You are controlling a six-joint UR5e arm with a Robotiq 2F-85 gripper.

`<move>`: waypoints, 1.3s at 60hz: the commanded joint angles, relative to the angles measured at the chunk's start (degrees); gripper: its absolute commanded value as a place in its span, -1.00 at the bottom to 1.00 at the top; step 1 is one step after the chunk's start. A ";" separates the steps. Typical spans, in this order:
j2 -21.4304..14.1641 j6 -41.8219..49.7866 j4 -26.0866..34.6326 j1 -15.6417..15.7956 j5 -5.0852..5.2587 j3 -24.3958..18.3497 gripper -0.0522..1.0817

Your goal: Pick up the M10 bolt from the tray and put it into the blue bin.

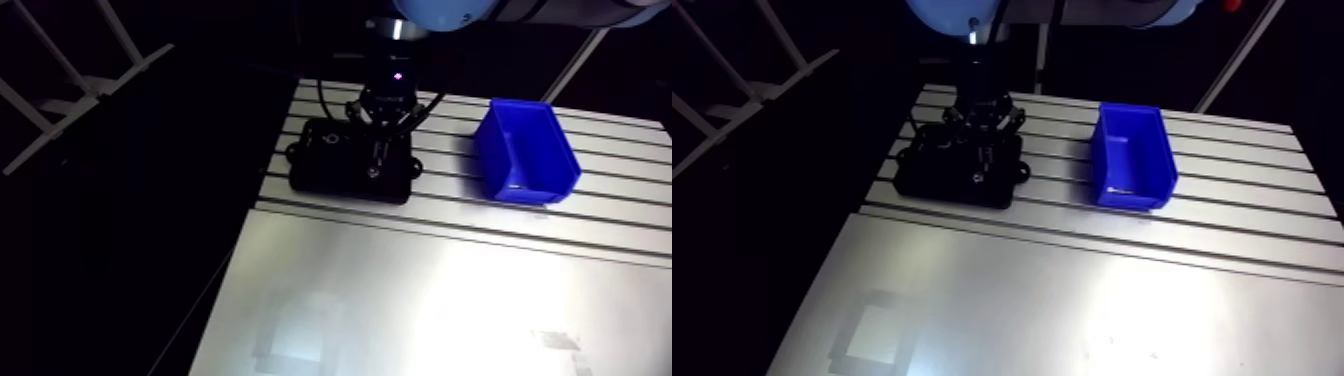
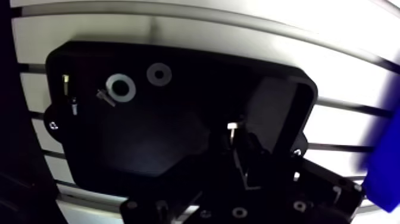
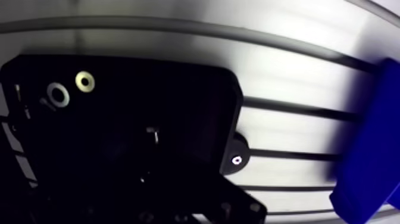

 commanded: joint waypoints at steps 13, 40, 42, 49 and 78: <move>0.00 0.00 0.22 -0.15 0.09 -0.03 0.62; -1.54 -0.09 3.05 0.19 -0.01 -1.32 0.81; -1.95 -0.09 3.42 0.20 0.00 -1.42 0.82; -3.44 -0.09 4.93 0.20 0.00 -2.12 0.87; -9.17 -3.06 12.63 0.20 0.76 -6.47 0.96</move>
